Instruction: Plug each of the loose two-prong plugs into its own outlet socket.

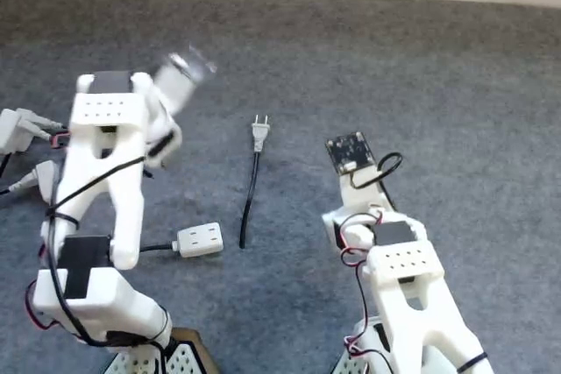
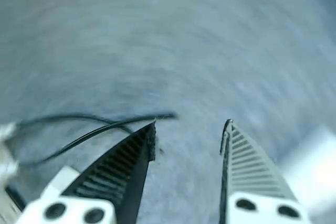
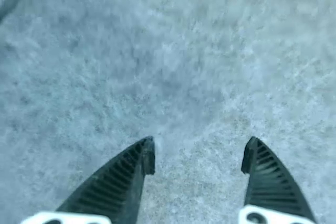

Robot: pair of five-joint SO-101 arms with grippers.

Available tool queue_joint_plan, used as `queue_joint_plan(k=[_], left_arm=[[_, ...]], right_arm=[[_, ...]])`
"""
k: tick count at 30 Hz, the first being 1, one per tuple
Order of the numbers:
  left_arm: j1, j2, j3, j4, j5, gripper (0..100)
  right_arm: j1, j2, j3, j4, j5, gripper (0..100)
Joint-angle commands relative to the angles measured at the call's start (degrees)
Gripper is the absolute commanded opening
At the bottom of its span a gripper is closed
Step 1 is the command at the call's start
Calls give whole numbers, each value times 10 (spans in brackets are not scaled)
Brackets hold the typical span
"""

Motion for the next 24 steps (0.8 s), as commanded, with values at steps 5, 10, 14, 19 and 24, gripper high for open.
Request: queue_joint_plan(k=[5, 10, 14, 19, 24], left_arm=[[-56, -3, 53, -133, 327, 220], [-102, -3, 106, -211, 418, 220], [-118, 8, 144, -247, 455, 220], [-108, 32, 150, -298, 459, 218], [-92, 59, 144, -301, 457, 218]], right_arm=[[-109, 148, -276, 85, -142, 266], [-182, 279, -409, 60, -229, 266], [-195, 381, -485, -4, -244, 266], [-199, 519, -538, -56, -244, 266], [-202, 646, -603, -99, -240, 266]])
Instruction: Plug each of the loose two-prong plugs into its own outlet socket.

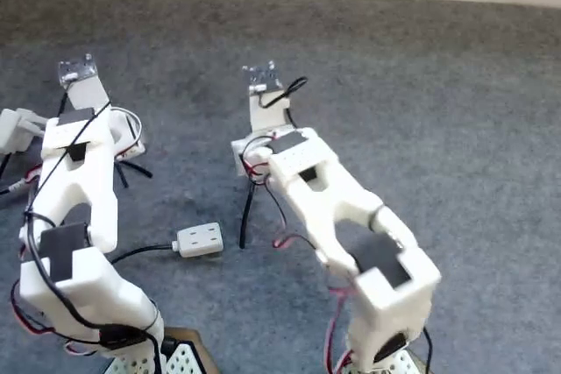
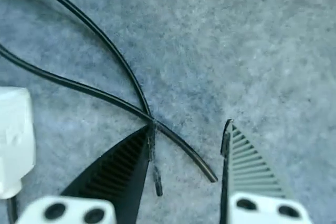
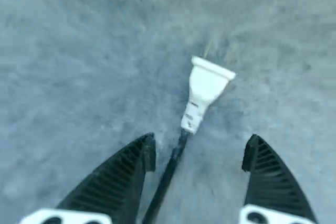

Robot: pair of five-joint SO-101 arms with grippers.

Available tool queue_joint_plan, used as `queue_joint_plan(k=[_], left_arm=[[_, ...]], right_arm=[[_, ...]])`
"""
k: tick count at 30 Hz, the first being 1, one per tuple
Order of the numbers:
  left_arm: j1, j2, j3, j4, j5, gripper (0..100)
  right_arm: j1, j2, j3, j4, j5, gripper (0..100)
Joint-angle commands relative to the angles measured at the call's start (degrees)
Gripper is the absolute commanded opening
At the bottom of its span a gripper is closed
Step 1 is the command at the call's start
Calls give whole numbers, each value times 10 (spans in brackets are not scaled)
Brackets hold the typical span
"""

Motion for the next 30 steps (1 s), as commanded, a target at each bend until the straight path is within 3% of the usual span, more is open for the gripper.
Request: queue_joint_plan(k=[1, 7, 15, 22, 24, 30], left_arm=[[25, 3, -8, -9, 3, 218], [30, 6, -8, -9, 3, 218], [30, 7, -7, -9, 3, 217], [30, 7, -7, -9, 3, 217], [30, 7, -7, -9, 3, 217], [30, 7, -7, -9, 3, 217]], right_arm=[[-6, 77, -87, -30, -4, 266], [-4, 145, -152, -29, -4, 260], [-4, 165, -164, -27, -4, 62], [-5, 163, -163, -24, -3, 22], [-6, 161, -165, 14, 34, 22], [-6, 119, -233, 270, 257, 22]])
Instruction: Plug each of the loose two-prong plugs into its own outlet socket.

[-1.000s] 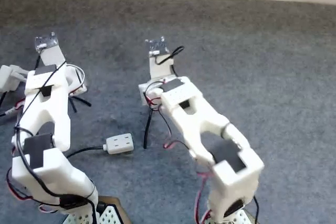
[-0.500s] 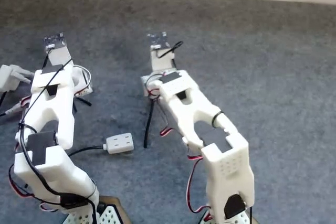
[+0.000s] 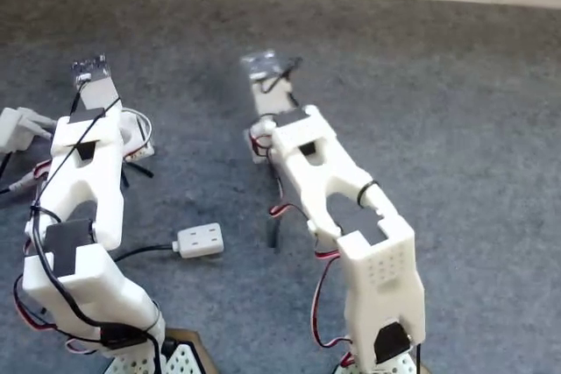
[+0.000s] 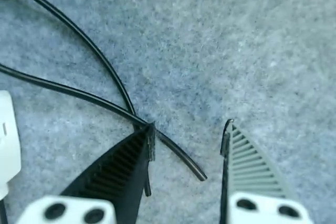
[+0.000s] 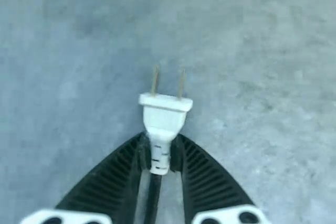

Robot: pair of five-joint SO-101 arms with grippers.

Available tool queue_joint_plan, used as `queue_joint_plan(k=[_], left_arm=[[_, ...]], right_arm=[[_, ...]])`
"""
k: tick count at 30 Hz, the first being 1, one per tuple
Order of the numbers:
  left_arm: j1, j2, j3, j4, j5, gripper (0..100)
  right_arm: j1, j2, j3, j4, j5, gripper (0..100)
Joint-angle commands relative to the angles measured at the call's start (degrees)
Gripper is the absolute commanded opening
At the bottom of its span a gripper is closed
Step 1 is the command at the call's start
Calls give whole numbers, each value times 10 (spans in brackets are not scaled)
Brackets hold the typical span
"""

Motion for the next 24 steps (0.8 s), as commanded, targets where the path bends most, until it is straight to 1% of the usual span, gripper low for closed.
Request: queue_joint_plan(k=[1, 4, 5, 7, 11, 14, 17, 18, 20, 23, 24], left_arm=[[9, -1, -7, -7, 3, 217], [9, -1, -7, -7, 3, 217], [9, -1, -7, -7, 3, 217], [9, -1, -7, -7, 3, 217], [9, -1, -7, -7, 3, 217], [10, -1, -9, -7, 3, 217], [10, -1, -9, -7, 3, 217], [10, -1, -9, -7, 3, 217], [10, -1, -8, -7, 3, 217], [10, -1, -7, -7, 3, 217], [10, -1, -7, -7, 3, 217]], right_arm=[[-10, -54, -36, 193, 171, 22], [-9, -103, -31, 280, 279, 9], [-5, -124, -22, 298, 298, 5], [9, -177, 18, 298, 312, 6], [25, -349, 199, 211, 336, 6], [24, -488, 393, 93, 337, 6], [23, -570, 572, -26, 338, 6], [19, -579, 608, -53, 338, 6], [6, -580, 641, -74, 338, 6], [-8, -571, 646, -81, 326, 6], [-8, -567, 646, -85, 312, 8]])
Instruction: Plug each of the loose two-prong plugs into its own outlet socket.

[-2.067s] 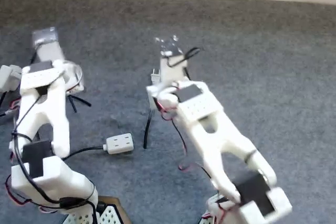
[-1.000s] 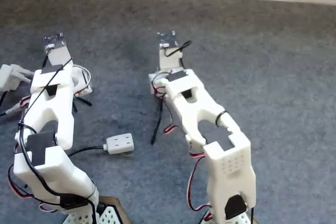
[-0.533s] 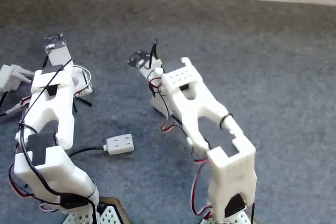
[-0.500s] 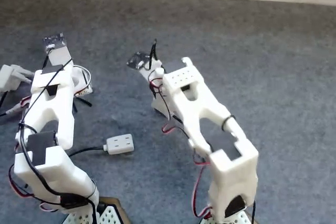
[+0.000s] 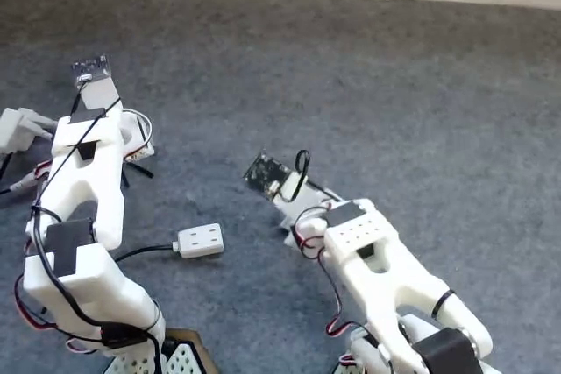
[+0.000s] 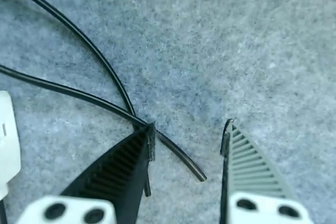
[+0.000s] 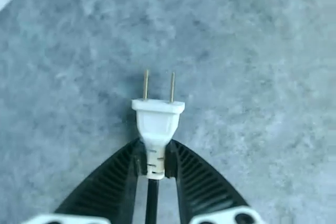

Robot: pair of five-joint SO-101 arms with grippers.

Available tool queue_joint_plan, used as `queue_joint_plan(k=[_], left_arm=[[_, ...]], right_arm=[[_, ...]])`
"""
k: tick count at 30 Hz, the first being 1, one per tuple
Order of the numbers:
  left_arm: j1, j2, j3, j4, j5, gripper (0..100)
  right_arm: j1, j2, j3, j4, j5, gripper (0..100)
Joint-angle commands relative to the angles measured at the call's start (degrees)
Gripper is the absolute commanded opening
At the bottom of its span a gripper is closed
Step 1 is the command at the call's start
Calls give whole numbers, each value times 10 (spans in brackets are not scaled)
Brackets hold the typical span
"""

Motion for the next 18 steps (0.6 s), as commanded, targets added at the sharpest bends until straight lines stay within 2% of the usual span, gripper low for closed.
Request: queue_joint_plan(k=[1, 6, 13, 18], left_arm=[[10, -1, -7, -7, 3, 217], [10, -1, -7, -7, 3, 219], [10, -1, -8, -7, 3, 220], [10, -1, -8, -7, 2, 220]], right_arm=[[-14, -15, 9, -35, -33, 9], [-13, -1, 9, -48, -45, 15], [-3, 23, 10, -24, -12, 173], [-3, 25, 9, -25, -14, 174]])
